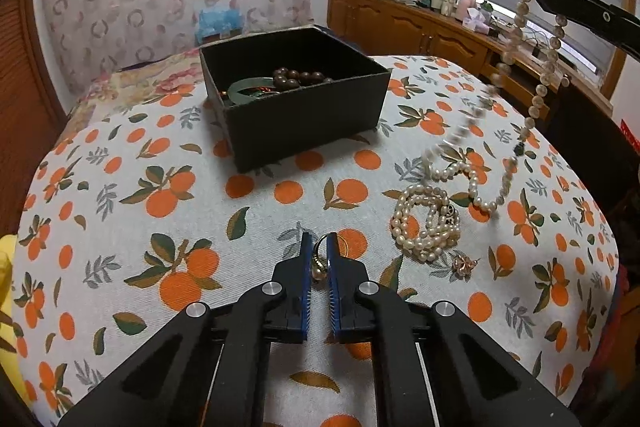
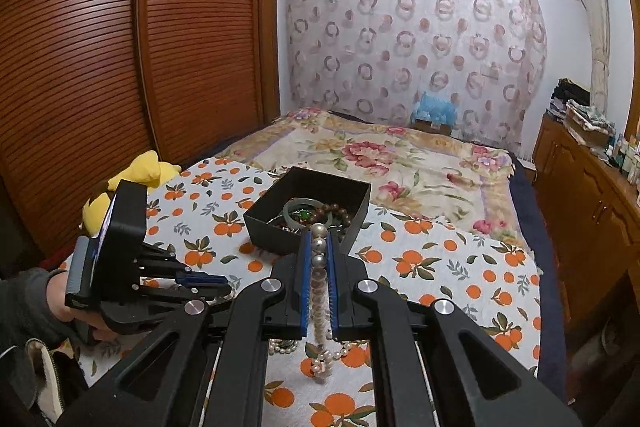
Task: Organize jewelry
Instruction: 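Lift the pearl necklace with the right tool while the left tool grasps the gold ring, then lower the gold ring into the box with the left tool while the right tool drops the pearls in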
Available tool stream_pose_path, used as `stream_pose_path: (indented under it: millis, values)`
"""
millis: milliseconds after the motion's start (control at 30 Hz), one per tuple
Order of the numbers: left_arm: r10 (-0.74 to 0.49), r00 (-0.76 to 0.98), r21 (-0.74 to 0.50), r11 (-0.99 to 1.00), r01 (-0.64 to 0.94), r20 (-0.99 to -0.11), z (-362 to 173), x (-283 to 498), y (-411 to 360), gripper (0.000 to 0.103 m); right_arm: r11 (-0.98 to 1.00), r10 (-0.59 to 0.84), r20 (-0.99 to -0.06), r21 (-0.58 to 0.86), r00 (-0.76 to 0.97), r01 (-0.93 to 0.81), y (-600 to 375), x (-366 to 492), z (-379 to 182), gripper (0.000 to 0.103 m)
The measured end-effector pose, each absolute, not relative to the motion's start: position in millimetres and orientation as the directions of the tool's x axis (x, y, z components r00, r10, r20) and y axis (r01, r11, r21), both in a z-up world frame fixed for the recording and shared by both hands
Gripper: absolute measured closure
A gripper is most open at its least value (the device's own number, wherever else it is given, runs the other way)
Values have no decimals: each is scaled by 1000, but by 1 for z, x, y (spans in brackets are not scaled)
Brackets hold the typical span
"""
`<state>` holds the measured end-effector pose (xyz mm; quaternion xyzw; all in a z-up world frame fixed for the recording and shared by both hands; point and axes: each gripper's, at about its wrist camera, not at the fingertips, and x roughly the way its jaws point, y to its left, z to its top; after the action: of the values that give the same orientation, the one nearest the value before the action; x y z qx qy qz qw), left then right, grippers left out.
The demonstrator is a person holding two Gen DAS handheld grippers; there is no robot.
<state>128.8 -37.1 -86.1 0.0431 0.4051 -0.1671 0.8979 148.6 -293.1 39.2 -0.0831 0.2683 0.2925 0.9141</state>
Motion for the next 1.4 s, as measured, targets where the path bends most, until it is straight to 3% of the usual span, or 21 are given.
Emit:
stream_pose_path:
  millis: [900, 1400]
  values:
    - [-252, 745, -51, 958, 281, -617, -12, 135, -8, 97, 836, 464, -398, -100, 791, -540, -263, 199, 149, 95]
    - [-221, 767, -36, 967, 250, -603, 0, 154, 0, 97, 838, 444, -475, -79, 760, -539, -232, 250, 137, 95]
